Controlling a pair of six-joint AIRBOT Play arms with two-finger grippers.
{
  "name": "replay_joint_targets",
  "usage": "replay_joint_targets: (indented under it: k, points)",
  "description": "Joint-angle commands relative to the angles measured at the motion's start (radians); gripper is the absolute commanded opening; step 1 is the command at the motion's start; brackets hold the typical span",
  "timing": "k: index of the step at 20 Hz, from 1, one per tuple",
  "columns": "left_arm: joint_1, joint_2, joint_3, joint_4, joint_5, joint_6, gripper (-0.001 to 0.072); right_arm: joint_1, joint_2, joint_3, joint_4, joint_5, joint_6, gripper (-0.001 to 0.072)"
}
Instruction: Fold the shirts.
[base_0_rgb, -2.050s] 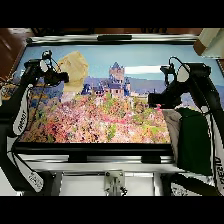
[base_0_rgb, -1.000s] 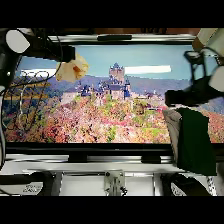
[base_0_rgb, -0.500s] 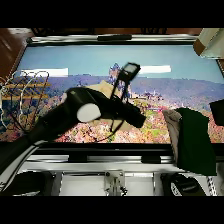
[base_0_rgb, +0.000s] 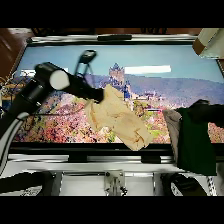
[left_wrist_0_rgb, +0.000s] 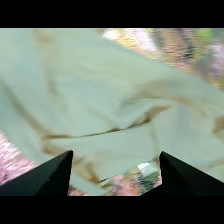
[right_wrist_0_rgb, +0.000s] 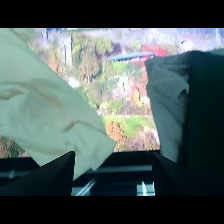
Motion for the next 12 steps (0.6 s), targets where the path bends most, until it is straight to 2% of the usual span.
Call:
replay_joint_targets:
  k: [1, 3, 5, 6, 8, 12]
  points:
    - [0.288, 0.006, -0.137, -0.034, -0.122, 0.017, 0.0630, -0.001, -0.118, -0.108, 0.102, -0.012, -0.084, 0.0581]
    - [0.384, 0.004, -0.303, -0.142, -0.046, -0.001, 0.0630, -0.002, -0.196, -0.218, 0.172, -0.068, -0.130, 0.0582]
    - [0.416, 0.000, -0.442, -0.301, 0.068, 0.045, 0.0625, -0.002, -0.274, -0.300, 0.232, -0.099, -0.153, 0.0582]
    - [0.409, 0.000, -0.491, -0.360, 0.129, 0.072, 0.0582, -0.002, -0.310, -0.328, 0.254, -0.106, -0.167, 0.0582]
    - [0.370, -0.016, -0.542, -0.427, 0.236, 0.090, 0.0582, -0.002, -0.377, -0.358, 0.264, -0.104, -0.177, 0.0581]
    - [0.282, -0.095, -0.531, -0.488, 0.364, 0.089, 0.0582, -0.002, -0.442, -0.379, 0.253, -0.104, -0.195, 0.0581]
